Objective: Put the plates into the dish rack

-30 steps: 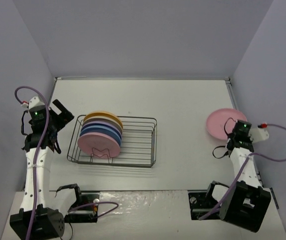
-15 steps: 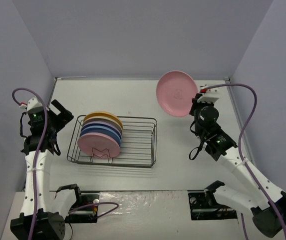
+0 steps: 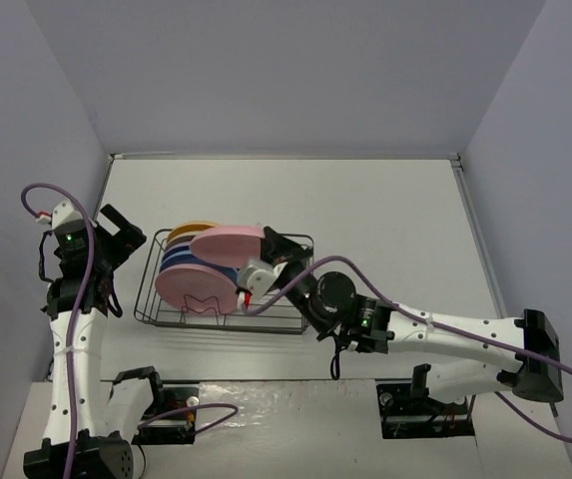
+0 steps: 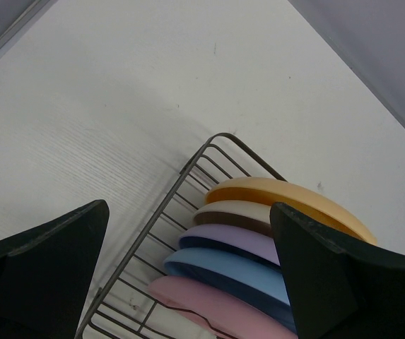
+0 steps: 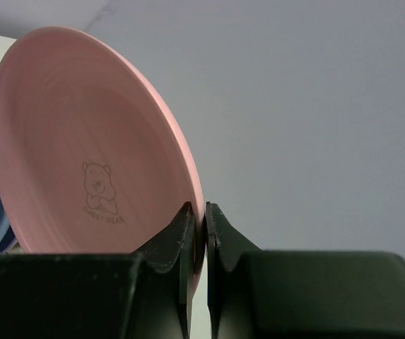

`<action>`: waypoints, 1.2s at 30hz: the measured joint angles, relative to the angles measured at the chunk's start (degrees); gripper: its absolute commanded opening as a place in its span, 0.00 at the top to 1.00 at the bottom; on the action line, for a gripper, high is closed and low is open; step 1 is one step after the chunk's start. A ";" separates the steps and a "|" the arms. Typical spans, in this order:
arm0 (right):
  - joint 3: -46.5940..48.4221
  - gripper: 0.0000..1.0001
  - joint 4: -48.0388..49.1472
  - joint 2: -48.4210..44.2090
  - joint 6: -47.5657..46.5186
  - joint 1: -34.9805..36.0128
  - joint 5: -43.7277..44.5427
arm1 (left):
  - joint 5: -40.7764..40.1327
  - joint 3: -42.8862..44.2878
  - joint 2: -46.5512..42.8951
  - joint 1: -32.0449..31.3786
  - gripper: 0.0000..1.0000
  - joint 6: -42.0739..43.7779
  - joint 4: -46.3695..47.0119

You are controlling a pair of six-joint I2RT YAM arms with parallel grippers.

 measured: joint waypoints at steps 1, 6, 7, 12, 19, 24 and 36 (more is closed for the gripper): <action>0.37 1.00 0.19 0.78 -1.99 1.23 -0.51 | 0.00 -0.32 -0.04 0.00 0.03 -0.15 0.01; 1.85 1.00 0.23 3.61 -8.27 4.71 -4.06 | 0.02 -1.54 0.42 0.00 0.03 -1.07 -0.07; 1.97 1.00 0.22 3.83 -8.81 4.78 -4.74 | 0.02 -1.54 0.59 0.00 0.03 -1.13 -0.05; 3.23 1.00 0.51 4.72 -8.83 5.24 -7.03 | -0.03 -1.54 0.89 0.00 0.03 -1.23 -0.07; 3.75 1.00 9.06 11.59 -8.41 8.43 -4.66 | -0.74 -1.54 0.90 0.00 0.03 -1.24 -0.07; 4.56 1.00 19.23 20.82 -12.02 11.90 2.49 | -2.97 -1.52 0.93 0.10 0.03 -1.54 -0.89; 8.03 1.00 27.80 32.65 -20.74 13.61 14.44 | -8.19 -0.38 -0.57 1.01 0.03 -2.41 -3.98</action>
